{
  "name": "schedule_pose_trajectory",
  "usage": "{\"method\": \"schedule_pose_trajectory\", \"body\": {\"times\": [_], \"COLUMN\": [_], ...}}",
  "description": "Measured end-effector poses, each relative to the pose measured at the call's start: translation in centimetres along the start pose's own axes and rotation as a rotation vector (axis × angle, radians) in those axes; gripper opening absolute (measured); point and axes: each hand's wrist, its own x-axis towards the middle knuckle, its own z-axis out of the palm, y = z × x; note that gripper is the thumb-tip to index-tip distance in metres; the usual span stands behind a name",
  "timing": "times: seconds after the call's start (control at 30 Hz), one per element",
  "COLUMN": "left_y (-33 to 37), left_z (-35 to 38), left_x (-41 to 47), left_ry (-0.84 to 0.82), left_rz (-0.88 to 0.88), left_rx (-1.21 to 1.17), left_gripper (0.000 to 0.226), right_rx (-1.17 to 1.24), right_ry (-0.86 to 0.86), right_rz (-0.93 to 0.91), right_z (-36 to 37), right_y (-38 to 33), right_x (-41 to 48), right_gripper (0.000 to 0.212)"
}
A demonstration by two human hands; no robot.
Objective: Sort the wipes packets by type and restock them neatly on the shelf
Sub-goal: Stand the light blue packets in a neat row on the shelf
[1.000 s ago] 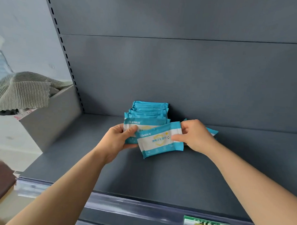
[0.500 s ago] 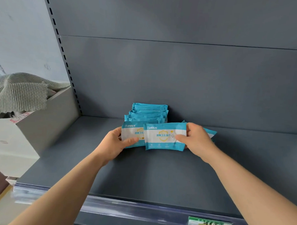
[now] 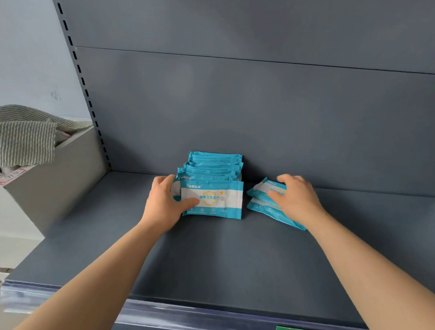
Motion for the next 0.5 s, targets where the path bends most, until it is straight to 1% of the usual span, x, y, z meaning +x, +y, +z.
{"method": "schedule_pose_trajectory", "body": {"times": [0.03,0.07,0.13,0.27,0.3,0.43,0.5], "left_y": [0.1,0.2,0.0,-0.2,-0.3,-0.1,0.2], "left_z": [0.1,0.1,0.2,0.3,0.4,0.4,0.4], "left_x": [0.0,0.0,0.0,-0.1,-0.1,-0.3,-0.6], "left_ry": [-0.003,0.002,0.016,0.024,0.022,0.022,0.033], "left_rz": [-0.010,-0.012,0.002,-0.028,-0.042,-0.066,-0.067], "left_rx": [-0.010,-0.020,-0.021,0.008,0.006,0.007,0.017], "left_gripper": [0.074,0.075,0.068,0.059,0.059,0.055,0.057], "right_rx": [-0.083,-0.101,-0.020,0.124,0.175,0.398,0.511], "right_ry": [-0.068,-0.133,-0.188,-0.255,-0.277,-0.323,-0.314], "right_rz": [0.072,0.131,0.190,0.233,0.245,0.245,0.221], "right_z": [-0.2,-0.4,-0.7,-1.6,-1.9,-2.9,-3.5], "right_y": [0.6,0.9,1.3,1.8,2.0,3.2,3.9], "right_x": [0.2,0.3,0.4,0.5,0.3,-1.3,-1.9], "right_gripper": [0.044,0.045,0.046,0.052,0.049,0.026,0.027]}}
